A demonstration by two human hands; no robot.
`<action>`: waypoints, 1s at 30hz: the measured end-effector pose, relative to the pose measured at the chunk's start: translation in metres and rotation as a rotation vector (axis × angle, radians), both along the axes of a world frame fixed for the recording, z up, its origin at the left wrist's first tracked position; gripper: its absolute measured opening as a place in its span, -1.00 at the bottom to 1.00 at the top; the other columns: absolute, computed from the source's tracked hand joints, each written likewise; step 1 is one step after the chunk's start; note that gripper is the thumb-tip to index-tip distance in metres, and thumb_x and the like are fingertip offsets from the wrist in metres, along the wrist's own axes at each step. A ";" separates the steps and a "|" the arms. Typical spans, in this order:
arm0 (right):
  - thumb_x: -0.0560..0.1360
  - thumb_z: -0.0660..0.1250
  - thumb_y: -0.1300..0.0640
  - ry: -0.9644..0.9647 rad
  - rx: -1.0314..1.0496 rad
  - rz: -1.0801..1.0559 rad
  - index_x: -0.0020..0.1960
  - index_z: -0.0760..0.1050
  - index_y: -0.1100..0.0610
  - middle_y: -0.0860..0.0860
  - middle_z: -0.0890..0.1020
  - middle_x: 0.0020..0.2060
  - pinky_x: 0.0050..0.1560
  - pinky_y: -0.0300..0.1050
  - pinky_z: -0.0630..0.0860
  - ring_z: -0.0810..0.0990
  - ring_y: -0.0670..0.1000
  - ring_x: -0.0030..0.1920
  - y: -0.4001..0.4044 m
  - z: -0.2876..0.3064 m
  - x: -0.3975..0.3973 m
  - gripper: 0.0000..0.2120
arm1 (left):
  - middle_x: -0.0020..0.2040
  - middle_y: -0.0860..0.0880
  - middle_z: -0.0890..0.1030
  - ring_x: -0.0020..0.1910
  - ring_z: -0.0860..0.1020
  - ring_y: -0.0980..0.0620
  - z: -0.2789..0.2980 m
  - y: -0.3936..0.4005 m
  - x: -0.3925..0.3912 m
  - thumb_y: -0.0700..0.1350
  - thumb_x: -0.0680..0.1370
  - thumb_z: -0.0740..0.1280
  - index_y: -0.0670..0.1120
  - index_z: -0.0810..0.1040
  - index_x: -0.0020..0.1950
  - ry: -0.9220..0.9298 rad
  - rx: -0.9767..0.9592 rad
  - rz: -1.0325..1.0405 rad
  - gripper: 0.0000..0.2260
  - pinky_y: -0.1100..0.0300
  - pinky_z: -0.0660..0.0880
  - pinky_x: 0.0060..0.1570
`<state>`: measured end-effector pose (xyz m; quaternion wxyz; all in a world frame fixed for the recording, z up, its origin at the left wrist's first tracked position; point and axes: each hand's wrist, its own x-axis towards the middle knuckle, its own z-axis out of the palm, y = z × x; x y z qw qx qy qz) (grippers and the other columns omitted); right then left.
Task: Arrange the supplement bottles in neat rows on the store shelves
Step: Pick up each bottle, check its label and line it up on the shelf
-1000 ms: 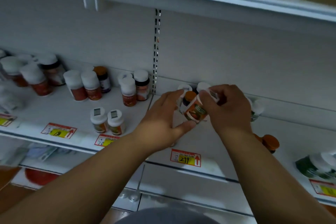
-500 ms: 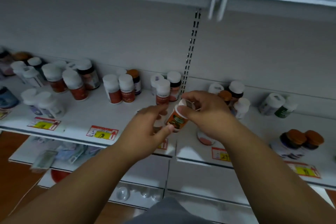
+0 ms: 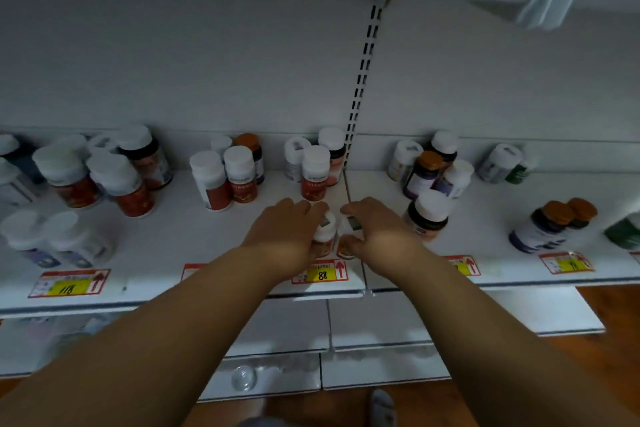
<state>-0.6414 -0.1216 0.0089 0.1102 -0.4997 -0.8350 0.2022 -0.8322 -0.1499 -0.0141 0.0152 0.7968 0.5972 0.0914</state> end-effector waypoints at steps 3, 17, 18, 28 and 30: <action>0.50 0.37 0.09 0.015 0.040 0.004 0.42 0.36 0.13 0.09 0.44 0.23 0.06 -0.26 0.30 0.46 0.05 0.19 -0.003 0.000 0.000 -0.48 | 0.29 -0.02 0.46 0.13 0.41 -0.10 -0.003 0.003 -0.002 0.21 0.49 0.29 0.04 0.24 0.47 -0.018 -0.003 -0.014 -0.40 0.05 0.36 0.03; 0.47 0.38 0.09 0.163 0.325 -0.040 0.34 0.45 0.22 0.16 0.50 0.20 0.18 -0.14 0.39 0.49 0.14 0.19 -0.031 0.044 0.023 -0.53 | 0.09 -0.10 0.55 0.00 0.50 -0.20 0.039 -0.017 0.015 0.22 0.39 0.35 -0.11 0.47 0.32 -0.037 0.256 -0.034 -0.39 0.00 0.38 -0.08; 0.47 0.38 0.09 0.194 0.344 -0.043 0.31 0.48 0.21 0.14 0.52 0.18 0.16 -0.18 0.37 0.50 0.11 0.17 -0.030 0.051 0.032 -0.56 | 0.09 -0.12 0.56 0.01 0.51 -0.20 0.045 -0.018 0.026 0.20 0.40 0.35 -0.13 0.48 0.31 -0.048 0.291 -0.044 -0.41 -0.02 0.41 -0.06; 0.53 0.32 0.20 0.307 0.309 -0.067 0.19 0.54 0.13 0.08 0.52 0.06 0.08 -0.27 0.37 0.50 0.04 0.08 0.058 0.071 0.180 -0.76 | 0.07 -0.14 0.57 0.00 0.52 -0.18 0.070 0.012 0.179 0.12 0.47 0.27 -0.16 0.54 0.23 -0.221 0.361 -0.012 -0.54 0.02 0.44 -0.01; 0.56 0.28 0.10 0.156 0.217 -0.093 0.27 0.47 0.09 0.11 0.49 0.14 0.16 -0.10 0.40 0.49 0.12 0.14 0.092 0.060 0.202 -0.70 | 0.09 -0.14 0.58 0.03 0.52 -0.18 0.070 0.019 0.199 0.11 0.47 0.29 -0.16 0.54 0.25 -0.207 0.345 0.039 -0.54 0.02 0.45 0.01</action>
